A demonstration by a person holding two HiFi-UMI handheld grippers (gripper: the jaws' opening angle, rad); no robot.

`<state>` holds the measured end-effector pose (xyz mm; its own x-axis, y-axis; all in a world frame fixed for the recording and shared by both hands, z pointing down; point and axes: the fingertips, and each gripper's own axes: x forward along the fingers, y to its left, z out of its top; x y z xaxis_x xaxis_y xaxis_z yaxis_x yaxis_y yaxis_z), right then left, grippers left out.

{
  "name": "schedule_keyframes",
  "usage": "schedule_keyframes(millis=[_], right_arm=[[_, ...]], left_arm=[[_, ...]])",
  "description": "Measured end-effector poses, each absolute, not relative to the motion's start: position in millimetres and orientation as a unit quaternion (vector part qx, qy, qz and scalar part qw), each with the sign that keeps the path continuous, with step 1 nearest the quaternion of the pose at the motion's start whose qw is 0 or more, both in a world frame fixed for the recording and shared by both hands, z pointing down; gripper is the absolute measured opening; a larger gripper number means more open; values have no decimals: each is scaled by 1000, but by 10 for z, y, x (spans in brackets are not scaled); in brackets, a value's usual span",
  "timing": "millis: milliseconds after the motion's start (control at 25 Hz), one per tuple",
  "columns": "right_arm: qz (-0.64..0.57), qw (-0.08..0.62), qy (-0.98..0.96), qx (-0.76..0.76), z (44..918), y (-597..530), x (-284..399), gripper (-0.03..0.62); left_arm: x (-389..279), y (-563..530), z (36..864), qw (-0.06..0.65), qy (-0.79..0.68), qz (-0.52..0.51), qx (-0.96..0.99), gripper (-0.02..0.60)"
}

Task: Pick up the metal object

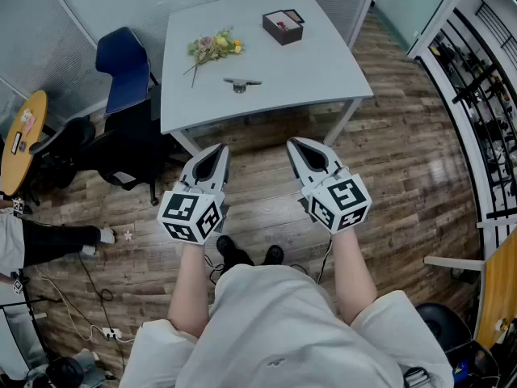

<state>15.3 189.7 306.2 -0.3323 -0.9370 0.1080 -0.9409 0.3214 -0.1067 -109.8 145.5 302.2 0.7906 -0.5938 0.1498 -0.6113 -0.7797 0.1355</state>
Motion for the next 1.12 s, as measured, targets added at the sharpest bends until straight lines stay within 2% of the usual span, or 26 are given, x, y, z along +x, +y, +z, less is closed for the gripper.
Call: schedule_keyframes(millis=[1120], right_arm=[[85, 38, -823, 560, 3303, 2153, 319, 20]], left_arm=[[-749, 1643, 3248, 87, -324, 69, 939, 21]])
